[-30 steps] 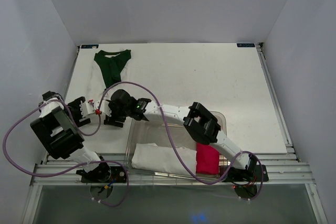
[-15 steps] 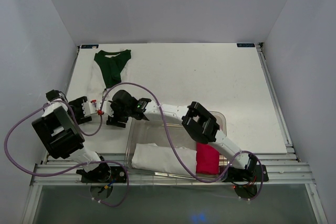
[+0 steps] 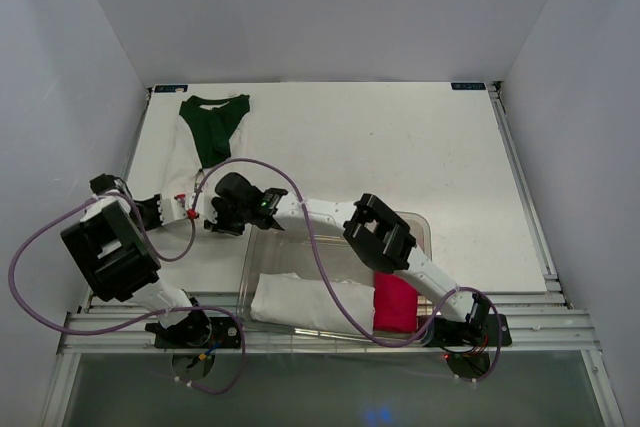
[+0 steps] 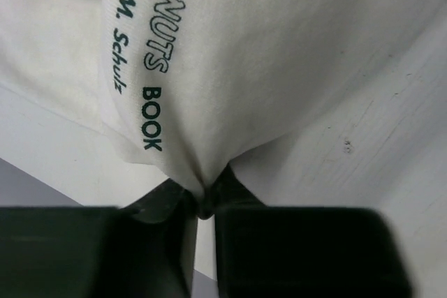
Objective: Roll the t-shirts
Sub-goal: Roll the T-shirt to the center of the board.
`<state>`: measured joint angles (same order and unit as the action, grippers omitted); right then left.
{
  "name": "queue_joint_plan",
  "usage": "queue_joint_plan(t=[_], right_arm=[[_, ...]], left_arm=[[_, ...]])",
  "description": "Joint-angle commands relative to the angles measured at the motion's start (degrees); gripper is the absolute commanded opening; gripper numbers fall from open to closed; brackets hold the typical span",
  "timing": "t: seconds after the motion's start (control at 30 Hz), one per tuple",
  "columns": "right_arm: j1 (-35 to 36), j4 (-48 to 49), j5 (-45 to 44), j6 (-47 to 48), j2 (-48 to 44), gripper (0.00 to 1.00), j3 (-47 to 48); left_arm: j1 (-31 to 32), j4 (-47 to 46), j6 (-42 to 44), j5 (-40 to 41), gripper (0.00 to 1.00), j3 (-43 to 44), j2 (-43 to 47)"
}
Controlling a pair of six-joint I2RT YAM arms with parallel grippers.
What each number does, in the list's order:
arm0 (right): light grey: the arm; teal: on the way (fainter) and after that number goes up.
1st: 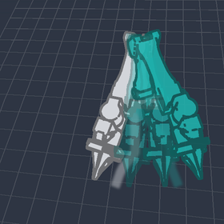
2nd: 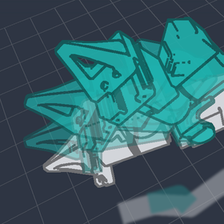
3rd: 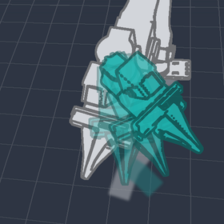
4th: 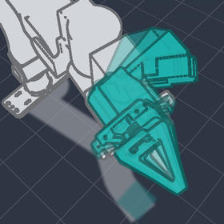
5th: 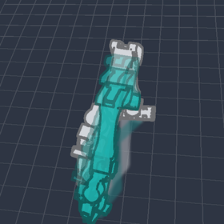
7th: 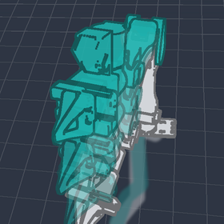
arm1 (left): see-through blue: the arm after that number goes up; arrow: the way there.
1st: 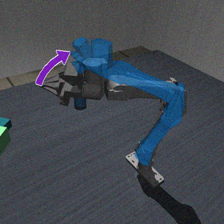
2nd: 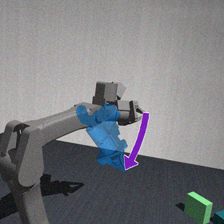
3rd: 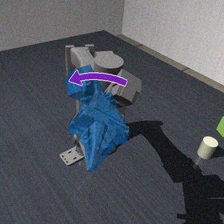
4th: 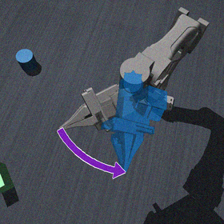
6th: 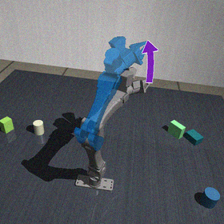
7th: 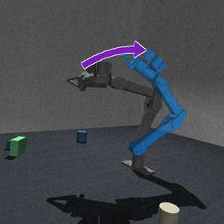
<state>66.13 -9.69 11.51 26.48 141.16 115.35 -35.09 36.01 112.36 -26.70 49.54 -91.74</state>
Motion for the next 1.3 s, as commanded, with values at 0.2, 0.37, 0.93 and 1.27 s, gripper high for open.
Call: queue_joint_plan(t=[0.2, 0.37, 0.93, 1.27], right_arm=[[-2.85, -11.4, 4.04, -3.81, 1.14, 0.15, 1.37], [-3.99, -15.35, 15.46, -3.45, -3.26, 0.11, 1.37], [-8.29, -12.38, 35.95, -16.18, -3.09, 0.09, 5.06], [-12.51, -3.49, 32.44, -30.86, 2.62, 0.08, 7.34]], left_arm=[[0.73, 16.27, -2.75, -4.15, 0.0, 9.95, -0.19], [-0.86, 32.0, 1.19, -4.07, 0.0, 17.43, -3.09], [-1.91, 44.41, 0.61, 3.06, 0.0, 21.91, -7.47], [-1.21, 43.97, -13.29, -5.73, 0.0, 32.37, -18.11]])
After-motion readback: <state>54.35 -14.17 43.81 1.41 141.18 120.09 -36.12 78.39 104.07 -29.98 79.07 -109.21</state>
